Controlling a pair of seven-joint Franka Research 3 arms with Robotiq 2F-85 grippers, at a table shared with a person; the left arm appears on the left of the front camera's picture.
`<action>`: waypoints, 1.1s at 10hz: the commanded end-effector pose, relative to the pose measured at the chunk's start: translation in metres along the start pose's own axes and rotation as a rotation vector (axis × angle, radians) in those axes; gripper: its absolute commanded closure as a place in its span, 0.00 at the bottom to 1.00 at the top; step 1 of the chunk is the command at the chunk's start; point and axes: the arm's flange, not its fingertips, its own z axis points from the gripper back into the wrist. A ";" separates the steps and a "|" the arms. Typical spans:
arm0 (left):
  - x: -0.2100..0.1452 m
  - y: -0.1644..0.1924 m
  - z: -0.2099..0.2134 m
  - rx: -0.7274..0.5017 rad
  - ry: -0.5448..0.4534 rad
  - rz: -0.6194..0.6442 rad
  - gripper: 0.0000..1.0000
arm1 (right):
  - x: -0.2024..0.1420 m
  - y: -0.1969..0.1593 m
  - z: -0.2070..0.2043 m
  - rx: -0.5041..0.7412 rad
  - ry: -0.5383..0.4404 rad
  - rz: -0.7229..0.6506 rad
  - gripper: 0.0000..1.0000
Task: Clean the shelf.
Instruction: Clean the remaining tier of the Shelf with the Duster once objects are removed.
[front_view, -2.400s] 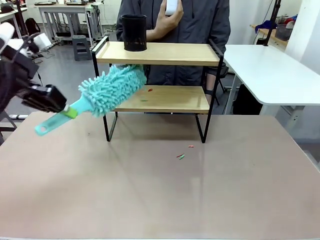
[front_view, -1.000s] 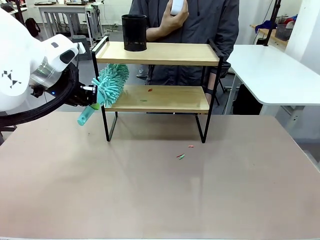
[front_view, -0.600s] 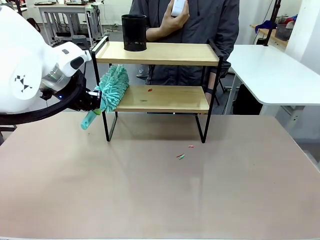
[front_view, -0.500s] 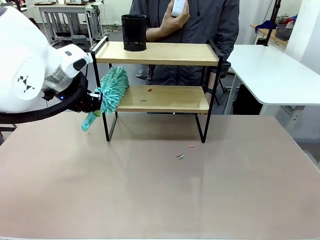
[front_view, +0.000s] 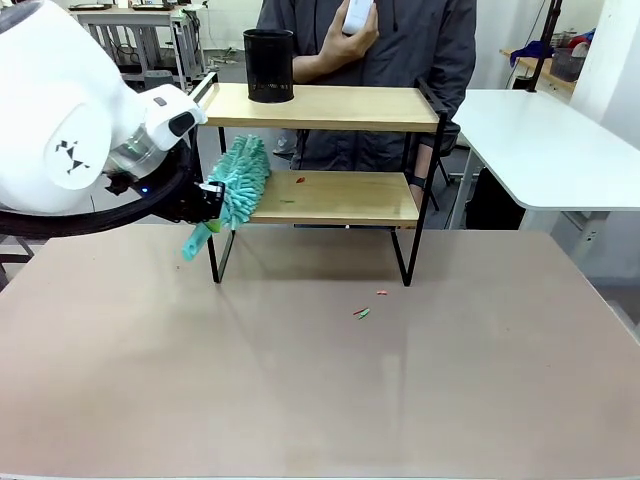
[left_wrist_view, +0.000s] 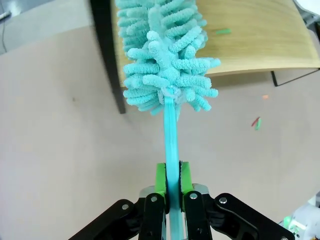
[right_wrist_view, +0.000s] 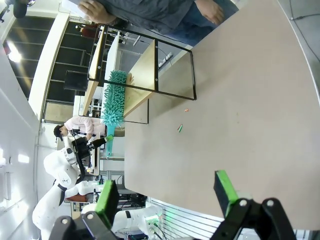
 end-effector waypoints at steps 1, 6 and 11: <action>0.007 -0.011 -0.014 -0.062 0.010 -0.045 0.88 | 0.002 0.001 0.000 0.024 -0.013 0.025 0.00; 0.007 -0.045 -0.020 -0.184 0.105 -0.217 0.88 | 0.002 0.001 0.000 0.024 -0.013 0.025 0.00; -0.036 -0.003 0.035 -0.474 0.474 -0.609 0.88 | 0.002 0.001 0.000 0.024 -0.013 0.025 0.00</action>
